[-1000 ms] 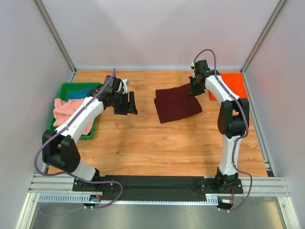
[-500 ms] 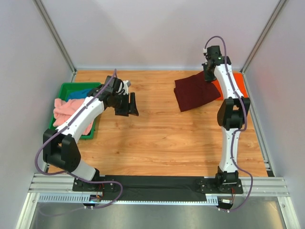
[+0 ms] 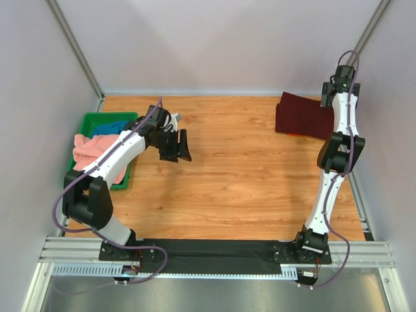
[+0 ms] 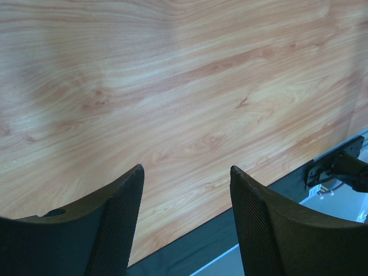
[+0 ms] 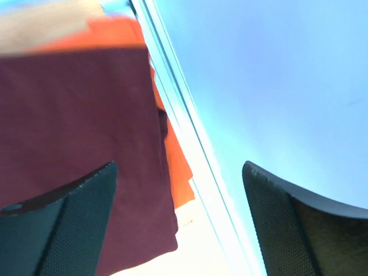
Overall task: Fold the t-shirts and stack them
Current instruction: Neatly place the folded tshirt to the corner
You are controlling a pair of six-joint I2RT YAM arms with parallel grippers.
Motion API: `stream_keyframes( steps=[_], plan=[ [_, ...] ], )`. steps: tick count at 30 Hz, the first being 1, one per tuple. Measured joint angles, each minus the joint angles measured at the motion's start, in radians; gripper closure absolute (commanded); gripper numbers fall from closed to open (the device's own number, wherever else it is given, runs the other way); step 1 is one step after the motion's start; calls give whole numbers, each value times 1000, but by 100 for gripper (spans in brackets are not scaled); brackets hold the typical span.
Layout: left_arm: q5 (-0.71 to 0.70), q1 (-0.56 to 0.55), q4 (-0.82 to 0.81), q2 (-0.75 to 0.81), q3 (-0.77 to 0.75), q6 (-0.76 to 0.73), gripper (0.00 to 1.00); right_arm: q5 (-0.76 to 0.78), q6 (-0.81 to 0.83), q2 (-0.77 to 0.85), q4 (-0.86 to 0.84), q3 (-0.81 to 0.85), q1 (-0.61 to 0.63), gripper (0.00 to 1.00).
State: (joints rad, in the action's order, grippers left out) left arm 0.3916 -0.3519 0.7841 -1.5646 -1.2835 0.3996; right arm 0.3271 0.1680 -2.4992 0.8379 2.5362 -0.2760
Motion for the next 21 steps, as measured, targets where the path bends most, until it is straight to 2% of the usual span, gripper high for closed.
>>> stream_keyframes(
  steps=[5,6,12,17,21],
  plan=[
    [18,0,-14,-3,0,6,31,14,-18,77,-104,-301,25,2],
    [19,0,-19,-3,0,6,31,16,-23,87,-103,-328,39,0],
    [46,0,-61,1,2,5,31,20,-103,204,-47,-354,108,0],
    [79,0,-82,52,-6,4,31,46,-227,491,29,-488,198,0],
    [75,0,-110,180,-47,15,30,112,-297,701,87,-595,389,0]
  ],
)
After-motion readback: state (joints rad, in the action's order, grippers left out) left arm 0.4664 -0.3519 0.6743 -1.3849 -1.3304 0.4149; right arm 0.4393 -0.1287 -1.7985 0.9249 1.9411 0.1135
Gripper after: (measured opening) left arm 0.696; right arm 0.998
